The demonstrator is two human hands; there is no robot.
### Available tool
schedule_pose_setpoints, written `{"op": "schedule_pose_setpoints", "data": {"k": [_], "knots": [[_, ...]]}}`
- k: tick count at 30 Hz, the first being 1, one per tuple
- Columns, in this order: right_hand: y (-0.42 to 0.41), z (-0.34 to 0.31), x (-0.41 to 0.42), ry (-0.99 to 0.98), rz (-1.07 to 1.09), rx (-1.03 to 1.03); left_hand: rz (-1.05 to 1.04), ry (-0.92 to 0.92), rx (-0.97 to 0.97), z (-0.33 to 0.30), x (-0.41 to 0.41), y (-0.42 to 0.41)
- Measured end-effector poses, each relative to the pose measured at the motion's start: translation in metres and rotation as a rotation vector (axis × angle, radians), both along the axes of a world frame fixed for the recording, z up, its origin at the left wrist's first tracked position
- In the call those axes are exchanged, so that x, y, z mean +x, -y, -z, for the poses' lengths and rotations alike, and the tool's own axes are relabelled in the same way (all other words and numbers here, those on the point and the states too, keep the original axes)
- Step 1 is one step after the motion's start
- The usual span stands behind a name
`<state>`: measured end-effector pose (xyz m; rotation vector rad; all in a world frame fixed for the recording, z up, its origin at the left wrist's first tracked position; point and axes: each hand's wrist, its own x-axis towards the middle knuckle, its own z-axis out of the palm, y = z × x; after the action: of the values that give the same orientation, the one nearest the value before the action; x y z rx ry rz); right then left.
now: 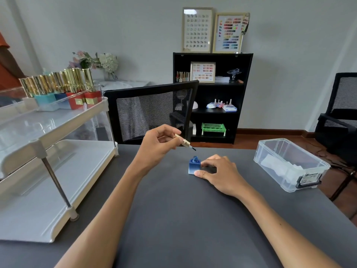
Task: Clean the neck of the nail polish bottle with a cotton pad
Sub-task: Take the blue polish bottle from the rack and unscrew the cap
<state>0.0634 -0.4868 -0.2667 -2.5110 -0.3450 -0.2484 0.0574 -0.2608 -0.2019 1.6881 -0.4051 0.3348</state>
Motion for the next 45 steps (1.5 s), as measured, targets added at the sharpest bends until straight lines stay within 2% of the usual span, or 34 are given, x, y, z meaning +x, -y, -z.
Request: {"op": "schedule_pose_setpoints", "data": {"k": [7, 12, 20, 23, 29, 34, 41, 45], "knots": [[0.001, -0.002, -0.001, 0.01, -0.016, 0.002, -0.066, -0.113, -0.114, 0.013, 0.007, -0.014], [0.001, -0.003, -0.003, 0.012, -0.018, 0.0, -0.005, -0.17, -0.123, 0.023, 0.01, -0.017], [0.0, -0.004, -0.003, 0.014, -0.016, -0.002, -0.041, -0.187, 0.084, 0.032, 0.015, -0.013], [0.0, -0.004, -0.004, 0.013, -0.016, -0.004, -0.12, -0.174, 0.144, 0.035, 0.017, -0.013], [0.001, -0.003, -0.004, 0.025, -0.018, 0.012, -0.163, -0.196, 0.196, 0.046, 0.019, -0.015], [0.001, -0.003, -0.005, 0.026, -0.022, 0.015, -0.187, -0.155, 0.444, 0.054, 0.02, -0.018], [0.001, -0.003, -0.004, 0.033, -0.027, 0.011, -0.224, -0.135, 0.477, 0.054, 0.02, -0.023], [0.001, -0.003, -0.004, 0.034, -0.025, 0.009, -0.263, -0.121, 0.567, 0.054, 0.021, -0.022]]}}
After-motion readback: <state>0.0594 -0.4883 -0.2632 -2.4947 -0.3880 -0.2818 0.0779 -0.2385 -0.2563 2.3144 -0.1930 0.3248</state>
